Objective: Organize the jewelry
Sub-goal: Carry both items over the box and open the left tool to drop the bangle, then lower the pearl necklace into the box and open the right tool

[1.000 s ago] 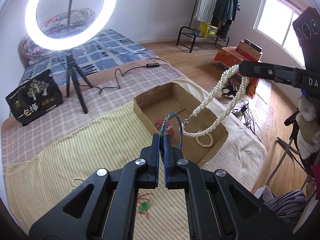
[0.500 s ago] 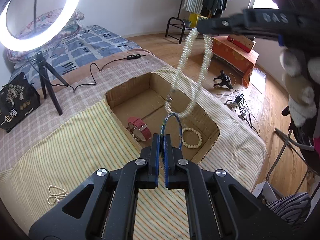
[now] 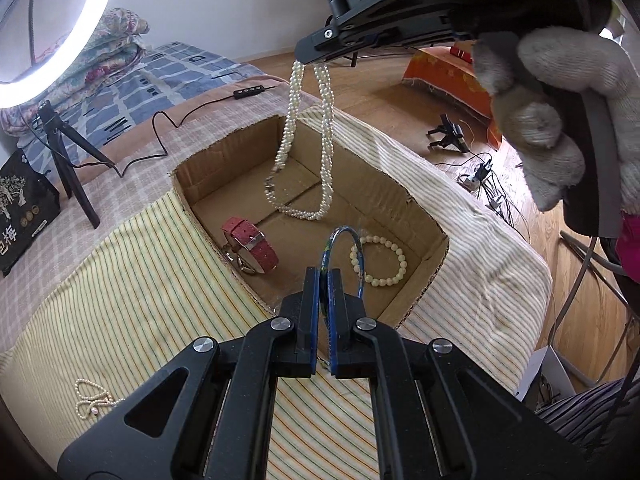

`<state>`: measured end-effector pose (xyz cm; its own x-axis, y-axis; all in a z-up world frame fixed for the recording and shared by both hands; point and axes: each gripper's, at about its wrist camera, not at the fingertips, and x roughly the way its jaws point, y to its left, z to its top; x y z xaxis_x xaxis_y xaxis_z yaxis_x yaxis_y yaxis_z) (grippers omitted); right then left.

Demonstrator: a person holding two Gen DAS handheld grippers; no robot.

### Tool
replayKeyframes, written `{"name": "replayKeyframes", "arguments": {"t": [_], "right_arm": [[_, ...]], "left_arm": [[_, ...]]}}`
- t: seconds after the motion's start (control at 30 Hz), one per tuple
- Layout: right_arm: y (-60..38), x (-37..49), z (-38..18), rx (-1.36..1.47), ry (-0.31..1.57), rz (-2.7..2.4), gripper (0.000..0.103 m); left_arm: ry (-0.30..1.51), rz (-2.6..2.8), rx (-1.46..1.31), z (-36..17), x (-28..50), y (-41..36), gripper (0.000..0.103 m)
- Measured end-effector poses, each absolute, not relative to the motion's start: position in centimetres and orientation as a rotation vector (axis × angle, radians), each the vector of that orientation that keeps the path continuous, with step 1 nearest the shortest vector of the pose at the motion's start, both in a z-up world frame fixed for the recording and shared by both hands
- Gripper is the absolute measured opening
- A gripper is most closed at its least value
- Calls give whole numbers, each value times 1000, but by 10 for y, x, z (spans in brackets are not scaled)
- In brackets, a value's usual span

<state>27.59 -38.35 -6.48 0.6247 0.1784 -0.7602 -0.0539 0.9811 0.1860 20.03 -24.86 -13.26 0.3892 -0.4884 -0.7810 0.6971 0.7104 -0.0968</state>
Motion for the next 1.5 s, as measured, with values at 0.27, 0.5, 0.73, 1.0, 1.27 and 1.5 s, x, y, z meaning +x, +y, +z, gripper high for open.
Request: {"name": "replayKeyframes", "arguments": {"t": [0.27, 0.5, 0.73, 1.0, 1.27, 1.5], "right_arm": [[-384, 281, -80, 164, 915, 143, 6], [-383, 278, -78, 164, 910, 136, 11], [-385, 272, -74, 164, 887, 113, 31], [-379, 258, -63, 150, 864, 105, 31], [-364, 232, -47, 125, 820, 99, 31], [-335, 199, -40, 66, 768, 138, 50]], "left_arm": [[893, -771, 277, -135, 200, -252, 1], [878, -765, 313, -132, 197, -255, 1], [878, -756, 307, -129, 194, -251, 1], [865, -738, 299, -117, 188, -234, 1], [838, -673, 295, -103, 183, -188, 2], [835, -577, 258, -98, 181, -125, 2]]}}
